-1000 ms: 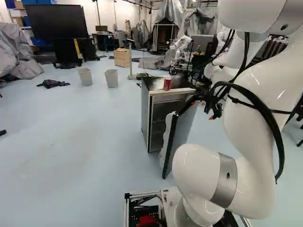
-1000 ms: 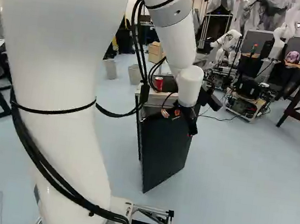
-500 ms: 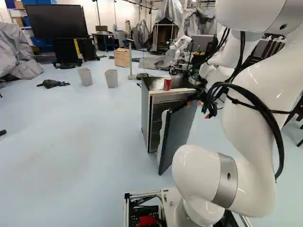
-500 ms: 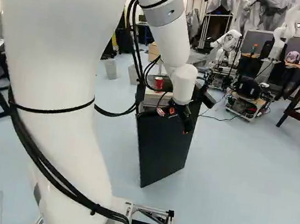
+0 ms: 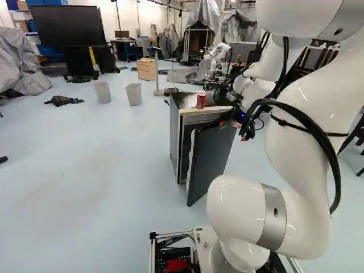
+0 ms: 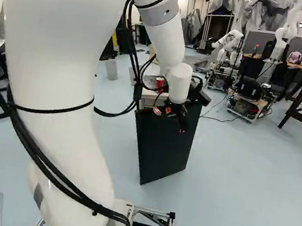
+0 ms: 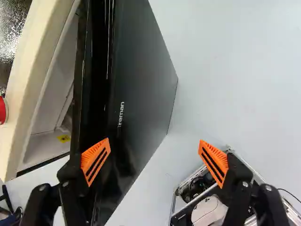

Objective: Grab a drink from the fridge

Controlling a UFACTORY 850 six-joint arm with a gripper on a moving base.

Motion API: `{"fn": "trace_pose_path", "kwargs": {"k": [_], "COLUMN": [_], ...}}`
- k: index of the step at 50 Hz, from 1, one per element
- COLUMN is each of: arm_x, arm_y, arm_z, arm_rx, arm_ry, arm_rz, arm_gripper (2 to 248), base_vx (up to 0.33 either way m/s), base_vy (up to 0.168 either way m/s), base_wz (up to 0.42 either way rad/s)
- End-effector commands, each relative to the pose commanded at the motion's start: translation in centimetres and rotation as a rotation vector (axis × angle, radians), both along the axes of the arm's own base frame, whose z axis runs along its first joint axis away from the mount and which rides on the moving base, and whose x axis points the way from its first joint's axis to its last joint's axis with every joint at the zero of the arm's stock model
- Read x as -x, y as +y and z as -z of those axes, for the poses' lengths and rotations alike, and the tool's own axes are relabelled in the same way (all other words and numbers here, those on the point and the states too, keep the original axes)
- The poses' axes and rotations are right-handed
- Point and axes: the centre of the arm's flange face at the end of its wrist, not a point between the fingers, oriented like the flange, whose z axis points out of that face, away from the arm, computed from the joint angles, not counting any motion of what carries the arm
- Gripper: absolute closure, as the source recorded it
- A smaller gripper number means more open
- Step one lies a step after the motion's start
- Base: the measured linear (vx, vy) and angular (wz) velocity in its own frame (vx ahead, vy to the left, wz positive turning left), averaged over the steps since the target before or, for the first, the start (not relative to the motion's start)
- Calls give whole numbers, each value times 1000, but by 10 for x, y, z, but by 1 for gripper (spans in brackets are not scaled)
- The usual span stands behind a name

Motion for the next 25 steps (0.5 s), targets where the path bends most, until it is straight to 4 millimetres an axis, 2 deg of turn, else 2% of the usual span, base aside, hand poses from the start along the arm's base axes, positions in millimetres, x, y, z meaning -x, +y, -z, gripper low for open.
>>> {"fn": "trace_pose_path", "kwargs": {"k": [25], "arm_x": [-13], "arm_y": [24], "arm_z": [0], "arm_rx": [0], "arm_ry": [-1], "arm_rz": [-56], "arm_gripper": [3], "base_vx": [0], "base_vy": [0], "base_wz": [0]}}
